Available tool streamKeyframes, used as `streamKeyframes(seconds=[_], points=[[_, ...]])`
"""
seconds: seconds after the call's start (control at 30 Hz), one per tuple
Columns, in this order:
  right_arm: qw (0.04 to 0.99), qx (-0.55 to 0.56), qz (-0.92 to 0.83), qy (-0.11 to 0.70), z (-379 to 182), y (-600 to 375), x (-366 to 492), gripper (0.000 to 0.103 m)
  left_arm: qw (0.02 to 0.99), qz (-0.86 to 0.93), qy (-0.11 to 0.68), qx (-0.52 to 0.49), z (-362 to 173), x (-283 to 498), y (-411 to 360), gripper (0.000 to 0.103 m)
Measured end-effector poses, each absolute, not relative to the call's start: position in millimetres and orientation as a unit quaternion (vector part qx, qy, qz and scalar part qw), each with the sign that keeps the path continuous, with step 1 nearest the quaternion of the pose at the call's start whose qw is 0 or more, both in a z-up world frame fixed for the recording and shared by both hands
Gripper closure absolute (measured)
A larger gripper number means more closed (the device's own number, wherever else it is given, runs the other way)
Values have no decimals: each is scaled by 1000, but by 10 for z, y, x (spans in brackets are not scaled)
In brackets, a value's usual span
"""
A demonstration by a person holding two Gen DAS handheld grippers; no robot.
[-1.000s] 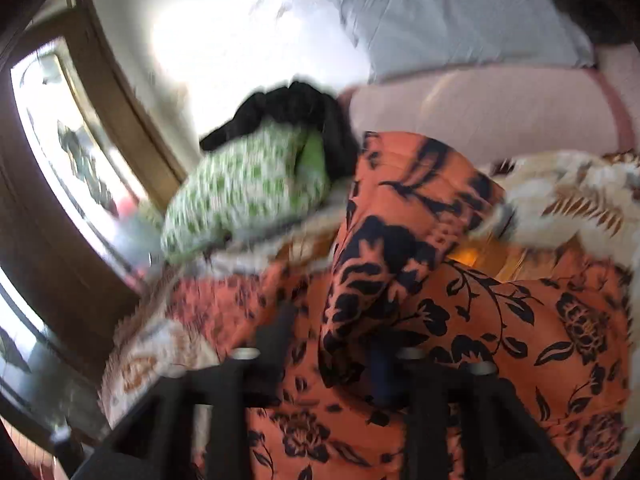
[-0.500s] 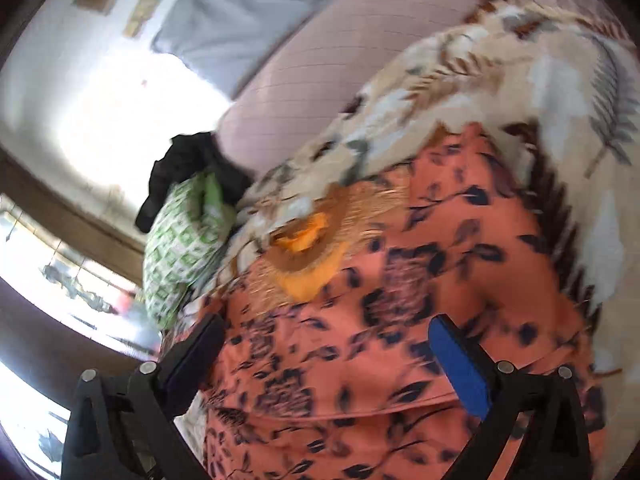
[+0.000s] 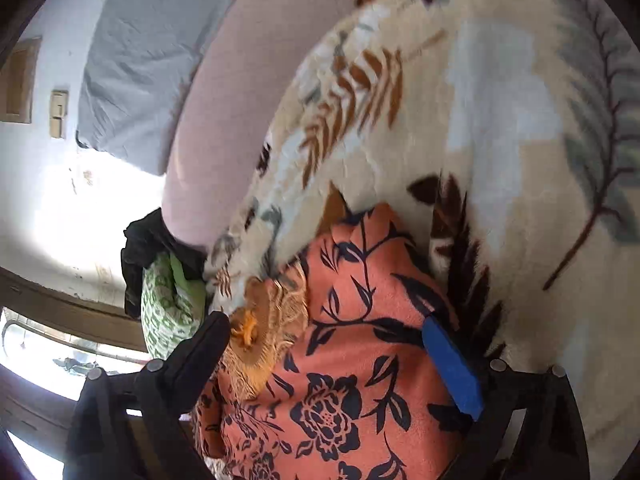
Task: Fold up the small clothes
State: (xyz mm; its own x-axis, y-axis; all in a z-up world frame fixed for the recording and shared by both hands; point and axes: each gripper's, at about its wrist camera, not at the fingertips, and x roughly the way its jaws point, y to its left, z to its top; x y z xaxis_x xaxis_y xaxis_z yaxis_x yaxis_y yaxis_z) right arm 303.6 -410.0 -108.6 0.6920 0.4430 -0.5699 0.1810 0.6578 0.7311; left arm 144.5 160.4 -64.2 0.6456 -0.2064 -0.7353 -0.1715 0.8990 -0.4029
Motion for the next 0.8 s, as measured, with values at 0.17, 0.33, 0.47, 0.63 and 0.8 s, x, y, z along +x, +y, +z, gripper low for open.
streamKeyframes(seconds=[0.17,0.33,0.47,0.63,0.8], points=[[842,324,188,389,-818,-3402,2345,4,839,33,392,-376,-818,1936,2693,0],[831,277,174,449,-1339,-3014,1881,4,793,76,357,-488,-1137,2309,3588,0],[837,287,169,433,-1428,-3031,1774,4,781,104,336,-515,-1303,2415,3979,0],[839,292,162,431,-1445,-3033,1799,4,789,96,323,-514,-1363,2566,4191,1],[844,283,156,427,-1429,-2995,1795,4,797,133,320,-494,-1385,2646,4255,14]])
